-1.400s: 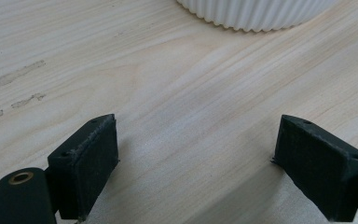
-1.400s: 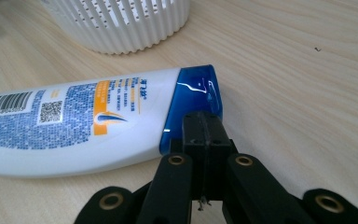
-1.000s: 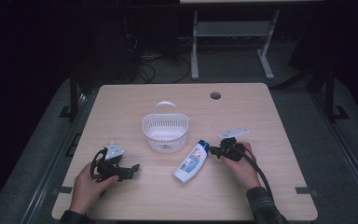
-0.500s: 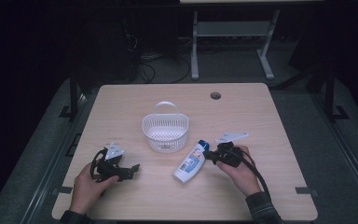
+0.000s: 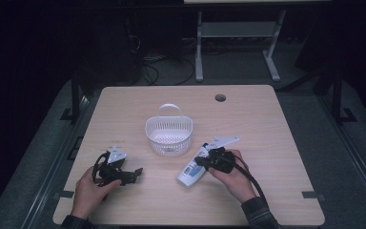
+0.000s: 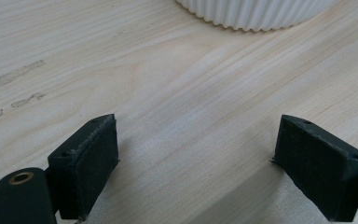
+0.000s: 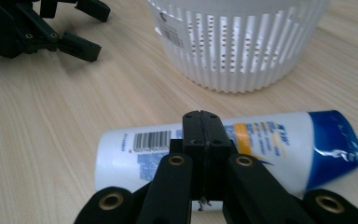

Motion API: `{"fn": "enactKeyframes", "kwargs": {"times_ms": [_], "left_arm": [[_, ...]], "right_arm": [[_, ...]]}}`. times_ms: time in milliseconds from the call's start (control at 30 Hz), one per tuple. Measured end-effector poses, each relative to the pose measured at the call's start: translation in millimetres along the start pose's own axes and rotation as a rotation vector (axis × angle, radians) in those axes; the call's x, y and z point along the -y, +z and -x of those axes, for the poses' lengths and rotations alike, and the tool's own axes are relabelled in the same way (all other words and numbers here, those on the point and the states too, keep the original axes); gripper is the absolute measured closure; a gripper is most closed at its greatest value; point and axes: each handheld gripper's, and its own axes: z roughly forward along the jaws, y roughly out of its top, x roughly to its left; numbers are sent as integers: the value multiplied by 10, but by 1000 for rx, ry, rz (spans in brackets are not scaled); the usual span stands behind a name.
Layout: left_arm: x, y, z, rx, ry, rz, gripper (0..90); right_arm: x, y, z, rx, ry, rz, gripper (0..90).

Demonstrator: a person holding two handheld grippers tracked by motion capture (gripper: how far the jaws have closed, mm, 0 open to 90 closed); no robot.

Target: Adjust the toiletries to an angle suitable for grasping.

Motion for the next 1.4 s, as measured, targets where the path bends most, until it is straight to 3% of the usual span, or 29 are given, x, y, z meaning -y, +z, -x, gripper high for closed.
{"fn": "enactKeyframes", "kwargs": {"times_ms": [667, 900, 1400], "left_arm": [[0, 1, 3, 0, -5, 3, 127], [0, 0, 0, 0, 0, 1, 127], [0, 0, 0, -1, 0, 0, 127]], "right_arm": [[-236, 420, -328, -52, -45, -25, 899], [-205, 585, -365, -61, -51, -57, 899], [-110, 658, -356, -62, -57, -118, 899]]}}
